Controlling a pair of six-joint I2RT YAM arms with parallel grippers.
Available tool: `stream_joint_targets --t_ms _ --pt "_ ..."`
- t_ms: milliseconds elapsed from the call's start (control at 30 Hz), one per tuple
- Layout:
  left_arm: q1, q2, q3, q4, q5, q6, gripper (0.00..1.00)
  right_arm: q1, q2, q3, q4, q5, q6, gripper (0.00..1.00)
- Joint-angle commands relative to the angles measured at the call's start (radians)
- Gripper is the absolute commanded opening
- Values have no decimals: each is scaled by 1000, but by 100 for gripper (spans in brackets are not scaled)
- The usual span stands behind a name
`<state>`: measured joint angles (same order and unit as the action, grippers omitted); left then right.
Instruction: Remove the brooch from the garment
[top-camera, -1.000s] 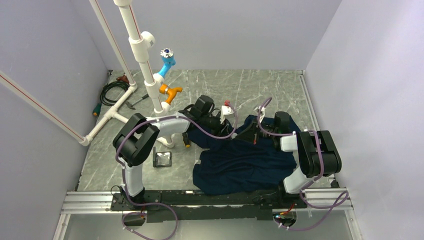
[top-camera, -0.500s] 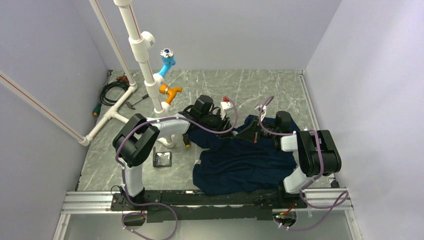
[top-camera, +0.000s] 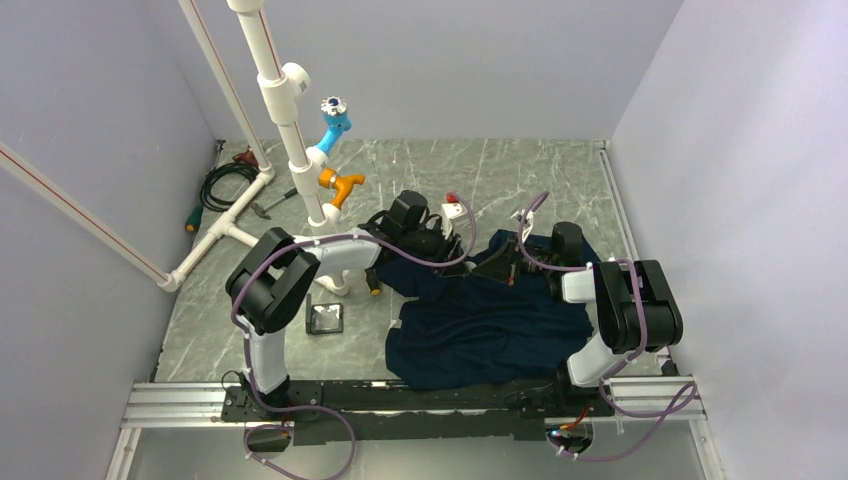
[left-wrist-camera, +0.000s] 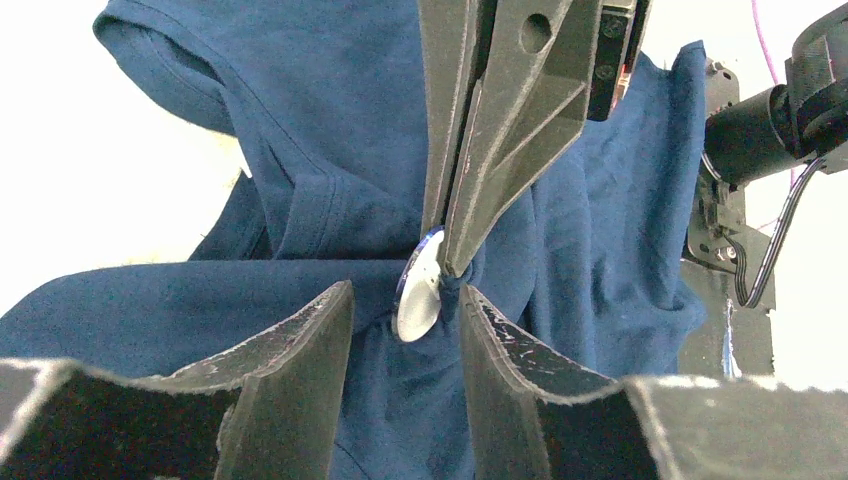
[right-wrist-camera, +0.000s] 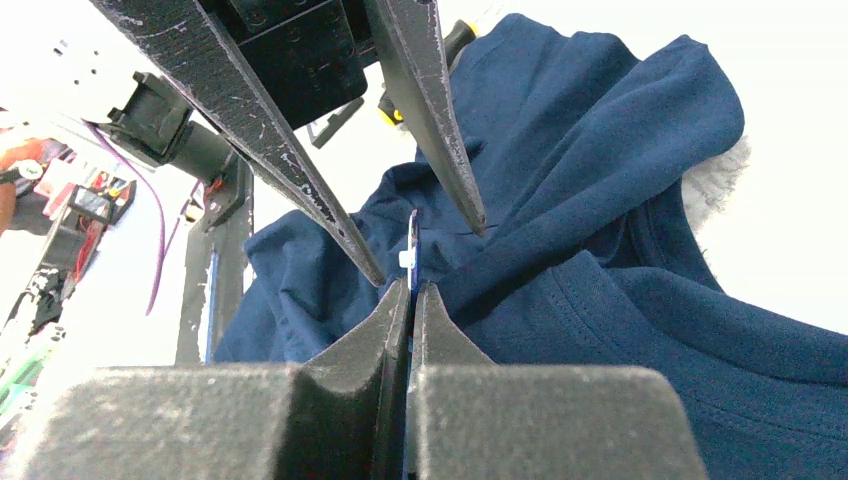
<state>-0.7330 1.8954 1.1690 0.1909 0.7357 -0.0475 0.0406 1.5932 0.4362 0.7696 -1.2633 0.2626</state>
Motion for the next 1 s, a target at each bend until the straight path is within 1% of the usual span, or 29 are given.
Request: stream_joint_targets --t_ms 0,300,400,533,667,767,867,967 --pt "-8 10 40 27 30 -13 49 -4 2 -4 61 -36 -5 0" --pt "-9 38 74 -1 -3 -47 44 -3 -10 -12 68 -44 -13 0" --pt "-9 44 83 -10 -18 -55 43 -3 -9 -19 95 -52 2 0" --pt "-9 50 87 -29 -62 -47 40 -5 -11 -25 113 -53 14 0" --pt "-12 46 77 -45 -113 -25 36 -12 -9 -32 147 -57 40 0" --pt "-14 45 80 -67 -159 -9 30 -21 -1 -44 203 -55 82 0" --pt "-16 46 90 -92 -190 1 27 -28 8 -52 258 -57 122 0" --pt "-17 50 105 -115 -224 -4 25 -31 5 -56 269 -54 128 0"
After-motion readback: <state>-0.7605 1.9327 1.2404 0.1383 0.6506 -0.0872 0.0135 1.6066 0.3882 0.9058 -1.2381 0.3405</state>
